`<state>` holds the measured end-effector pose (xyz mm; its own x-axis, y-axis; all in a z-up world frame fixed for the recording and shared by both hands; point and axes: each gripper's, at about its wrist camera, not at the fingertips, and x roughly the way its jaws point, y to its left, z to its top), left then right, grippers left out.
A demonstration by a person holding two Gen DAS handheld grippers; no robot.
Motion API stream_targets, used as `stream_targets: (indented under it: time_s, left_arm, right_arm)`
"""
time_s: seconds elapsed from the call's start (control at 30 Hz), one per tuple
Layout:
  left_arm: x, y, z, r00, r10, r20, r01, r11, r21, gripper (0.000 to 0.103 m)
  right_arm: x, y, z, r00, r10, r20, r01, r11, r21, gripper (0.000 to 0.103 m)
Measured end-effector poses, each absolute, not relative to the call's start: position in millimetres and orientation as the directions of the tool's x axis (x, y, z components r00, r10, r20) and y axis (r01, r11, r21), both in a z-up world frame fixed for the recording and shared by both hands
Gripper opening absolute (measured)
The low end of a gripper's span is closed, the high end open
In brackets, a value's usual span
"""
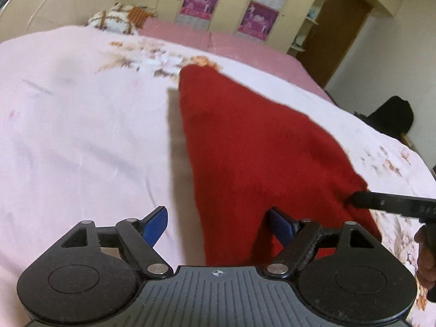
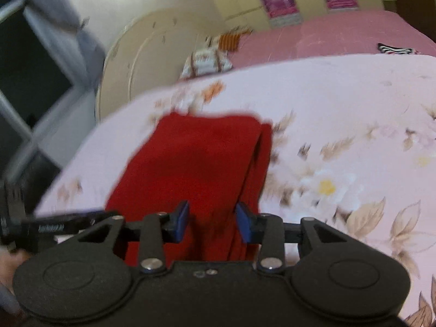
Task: Fold small clothes
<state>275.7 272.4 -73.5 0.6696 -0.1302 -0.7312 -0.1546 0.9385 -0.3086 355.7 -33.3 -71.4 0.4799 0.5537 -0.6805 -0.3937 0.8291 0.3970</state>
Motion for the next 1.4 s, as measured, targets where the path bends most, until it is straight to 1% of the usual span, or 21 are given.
stream_targets:
  time_s: [0.03, 0.1, 0.13, 0.17, 0.23, 0.27, 0.37, 0.43, 0.47, 0.5, 0.57, 0.67, 0.73, 0.77, 0.8, 0.87, 0.93, 0.97, 1.07, 1.23, 1.4]
  left_arm:
    - [272.2, 271.0, -74.0, 0.667, -0.124, -0.735, -0.166, 0.936, -0.309, 0.081]
    - [261.4, 271.1, -70.4, 0.682, -0.130, -0.719, -0.169, 0.929, -0.328, 0.081]
    - [255.6, 271.5, -68.9, 0.689, -0.132, -0.712, -0.163, 0.930, -0.330, 0.081]
    - [252.8, 272.2, -70.1, 0.692, -0.129, -0.711, -0.160, 0.932, -0.325, 0.081]
    - [239.7, 275.6, -70.0, 0.702, -0.126, -0.701, -0.164, 0.929, -0.331, 0.081]
    - [233.3, 278.2, -71.1, 0.707, -0.130, -0.695, -0.170, 0.923, -0.345, 0.081]
    - [221.0, 283.6, -81.2, 0.704, -0.146, -0.695, -0.196, 0.901, -0.388, 0.081]
    - [224.1, 280.2, -88.7, 0.680, -0.126, -0.722, -0.203, 0.914, -0.351, 0.081]
    - [222.4, 277.0, -87.1, 0.681, -0.115, -0.723, -0.197, 0.923, -0.332, 0.081]
    - [222.6, 273.6, -86.4, 0.679, -0.101, -0.727, -0.193, 0.931, -0.309, 0.081]
    - [216.9, 268.0, -80.2, 0.682, -0.078, -0.727, -0.187, 0.943, -0.275, 0.081]
    - [199.7, 259.7, -67.7, 0.687, -0.039, -0.726, -0.189, 0.954, -0.231, 0.082]
    - [182.9, 252.0, -56.4, 0.709, 0.009, -0.705, -0.213, 0.956, -0.201, 0.102]
    - [170.6, 244.9, -48.8, 0.735, 0.041, -0.677, -0.222, 0.957, -0.184, 0.103]
    - [160.6, 238.8, -42.8, 0.750, 0.051, -0.659, -0.220, 0.959, -0.176, 0.103]
    - [145.7, 225.5, -31.6, 0.761, 0.051, -0.646, -0.207, 0.964, -0.167, 0.103]
    - [133.3, 214.4, -21.2, 0.778, 0.051, -0.626, -0.199, 0.965, -0.169, 0.103]
    - [126.8, 209.0, -16.2, 0.786, 0.050, -0.617, -0.195, 0.966, -0.171, 0.103]
    - [103.6, 191.0, -1.1, 0.797, 0.045, -0.603, -0.181, 0.969, -0.166, 0.103]
    - [72.0, 167.3, 17.6, 0.799, 0.051, -0.599, -0.149, 0.982, -0.115, 0.103]
    - [41.2, 151.5, 31.6, 0.822, 0.040, -0.569, -0.133, 0.983, -0.124, 0.103]
  right_arm:
    - [354.1, -29.1, -74.7, 0.482, 0.528, -0.700, -0.397, 0.843, 0.363, 0.031]
    - [353.2, -27.8, -83.3, 0.505, 0.434, -0.746, -0.351, 0.893, 0.282, 0.030]
    - [352.4, -33.0, -85.0, 0.510, 0.424, -0.749, -0.325, 0.900, 0.289, 0.030]
    - [349.4, -38.6, -83.4, 0.513, 0.440, -0.737, -0.311, 0.895, 0.319, 0.030]
    - [338.2, -48.7, -75.1, 0.517, 0.487, -0.704, -0.317, 0.873, 0.371, 0.037]
    - [331.2, -52.1, -71.3, 0.520, 0.506, -0.688, -0.326, 0.862, 0.388, 0.038]
    - [310.0, -48.8, -69.0, 0.494, 0.548, -0.675, -0.367, 0.835, 0.409, 0.037]
    - [307.9, -35.0, -77.8, 0.487, 0.483, -0.728, -0.389, 0.866, 0.314, 0.034]
    - [310.5, -31.1, -84.3, 0.495, 0.417, -0.762, -0.365, 0.896, 0.253, 0.036]
    - [316.5, -33.1, -92.3, 0.487, 0.388, -0.783, -0.325, 0.912, 0.250, 0.036]
    - [322.1, -41.7, -97.8, 0.474, 0.407, -0.781, -0.283, 0.910, 0.303, 0.037]
    - [312.7, -44.4, -85.8, 0.494, 0.403, -0.771, -0.287, 0.912, 0.293, 0.040]
    - [296.7, -49.1, -70.5, 0.519, 0.406, -0.752, -0.302, 0.910, 0.283, 0.050]
    - [288.9, -51.8, -64.6, 0.539, 0.408, -0.737, -0.307, 0.910, 0.279, 0.069]
    - [275.5, -56.0, -55.0, 0.569, 0.407, -0.714, -0.310, 0.911, 0.273, 0.080]
    - [259.2, -62.3, -42.0, 0.590, 0.415, -0.693, -0.311, 0.909, 0.279, 0.080]
    - [244.0, -66.9, -34.2, 0.598, 0.424, -0.680, -0.308, 0.905, 0.294, 0.082]
    - [233.9, -67.8, -29.4, 0.604, 0.425, -0.674, -0.309, 0.905, 0.294, 0.085]
    - [203.9, -67.3, -17.2, 0.622, 0.418, -0.662, -0.311, 0.908, 0.281, 0.086]
    - [151.4, -59.9, 6.4, 0.694, 0.356, -0.626, -0.319, 0.931, 0.177, 0.086]
    - [118.2, -53.2, 23.3, 0.727, 0.341, -0.596, -0.329, 0.935, 0.133, 0.087]
